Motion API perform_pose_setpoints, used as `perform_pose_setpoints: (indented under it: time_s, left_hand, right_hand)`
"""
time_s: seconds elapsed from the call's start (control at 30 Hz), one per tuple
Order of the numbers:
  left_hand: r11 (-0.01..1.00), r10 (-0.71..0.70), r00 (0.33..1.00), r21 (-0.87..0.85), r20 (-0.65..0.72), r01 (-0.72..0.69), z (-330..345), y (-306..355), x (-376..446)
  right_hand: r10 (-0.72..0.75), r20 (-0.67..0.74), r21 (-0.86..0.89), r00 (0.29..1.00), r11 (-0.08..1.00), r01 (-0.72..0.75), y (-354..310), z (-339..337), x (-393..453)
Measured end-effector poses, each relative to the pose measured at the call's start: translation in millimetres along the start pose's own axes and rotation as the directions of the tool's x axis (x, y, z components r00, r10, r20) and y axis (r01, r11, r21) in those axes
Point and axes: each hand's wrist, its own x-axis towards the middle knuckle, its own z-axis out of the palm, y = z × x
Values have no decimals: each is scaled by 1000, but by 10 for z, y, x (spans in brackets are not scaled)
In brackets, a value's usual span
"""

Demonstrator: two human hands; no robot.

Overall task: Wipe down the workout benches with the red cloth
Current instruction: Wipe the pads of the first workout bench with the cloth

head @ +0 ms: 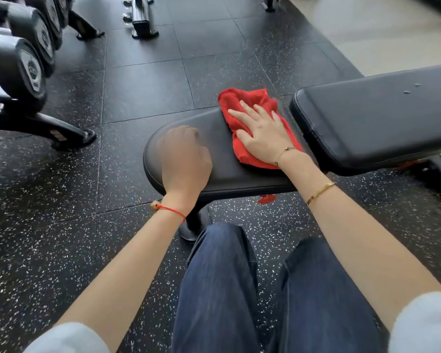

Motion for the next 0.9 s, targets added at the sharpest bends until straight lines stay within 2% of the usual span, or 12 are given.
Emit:
perform_pose_setpoints:
  time_s: [0.1, 0.5, 0.6, 0.7, 0.8, 0.9]
  left_hand:
    - [1000, -2, 1000, -5, 2, 2, 6, -17, -6]
    - [1000, 6, 1000, 30, 13, -7, -24, 42, 1]
    - [997, -15, 1000, 75, 17, 13, -38, 92, -17]
    - [999, -38, 999, 7, 7, 38, -31, 370, -102]
    - [998, 22, 999, -52, 23, -21, 97, 869, -199]
    - [998, 51, 996, -50, 77, -48, 341, 1349, -211]
  right_hand:
    - [-52, -47, 13, 998, 999, 52, -49, 54, -207]
    - [-88, -87, 106, 992, 990, 97, -14, -6, -244]
    - [-125, -83, 156, 989, 978, 137, 103, -93, -250]
    - [-105, -145, 210, 984, 968, 134, 388, -281, -275]
    - [-92, -194, 146, 977, 982, 122, 825, -482, -313]
    - [-93, -188, -10, 978, 996, 93, 1298, -620, -381]
